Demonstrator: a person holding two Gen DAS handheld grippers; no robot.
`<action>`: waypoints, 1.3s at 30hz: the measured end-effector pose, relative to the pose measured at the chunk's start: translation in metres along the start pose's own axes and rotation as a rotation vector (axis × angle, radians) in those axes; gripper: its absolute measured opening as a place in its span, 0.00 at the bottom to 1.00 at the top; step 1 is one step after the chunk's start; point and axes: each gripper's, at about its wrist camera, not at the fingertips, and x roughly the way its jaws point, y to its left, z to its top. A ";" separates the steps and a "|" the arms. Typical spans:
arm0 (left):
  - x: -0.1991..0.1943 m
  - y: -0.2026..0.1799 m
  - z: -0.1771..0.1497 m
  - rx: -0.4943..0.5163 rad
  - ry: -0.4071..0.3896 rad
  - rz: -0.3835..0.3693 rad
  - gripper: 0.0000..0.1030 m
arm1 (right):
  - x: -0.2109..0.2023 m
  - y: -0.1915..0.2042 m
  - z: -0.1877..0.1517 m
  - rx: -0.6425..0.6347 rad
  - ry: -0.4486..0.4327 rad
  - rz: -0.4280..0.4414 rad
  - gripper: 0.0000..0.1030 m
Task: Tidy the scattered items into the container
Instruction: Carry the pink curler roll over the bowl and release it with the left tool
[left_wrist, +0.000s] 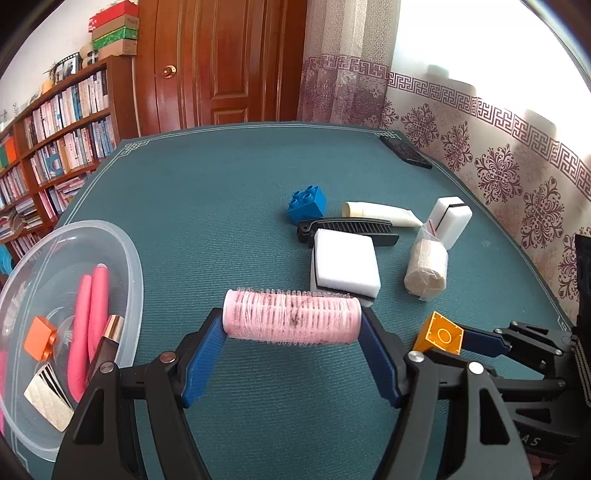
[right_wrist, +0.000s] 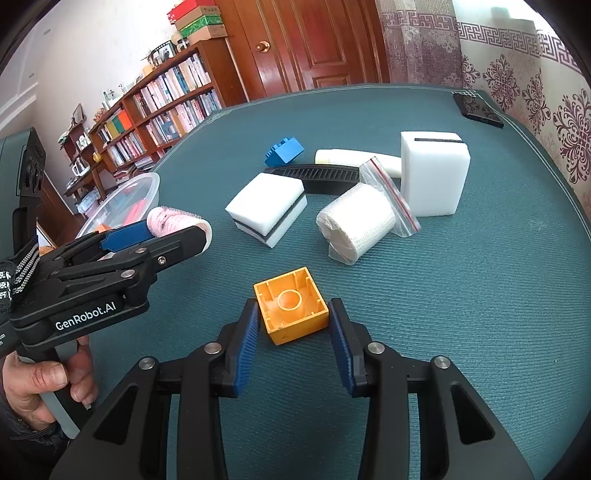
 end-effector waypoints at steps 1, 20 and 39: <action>-0.003 0.002 0.000 -0.004 -0.006 0.003 0.73 | 0.000 0.000 0.001 0.002 -0.002 0.003 0.39; -0.040 0.061 0.004 -0.095 -0.088 0.095 0.73 | 0.010 0.043 0.020 -0.023 -0.026 0.076 0.39; -0.053 0.130 0.000 -0.199 -0.118 0.191 0.73 | 0.031 0.101 0.040 -0.079 -0.026 0.148 0.39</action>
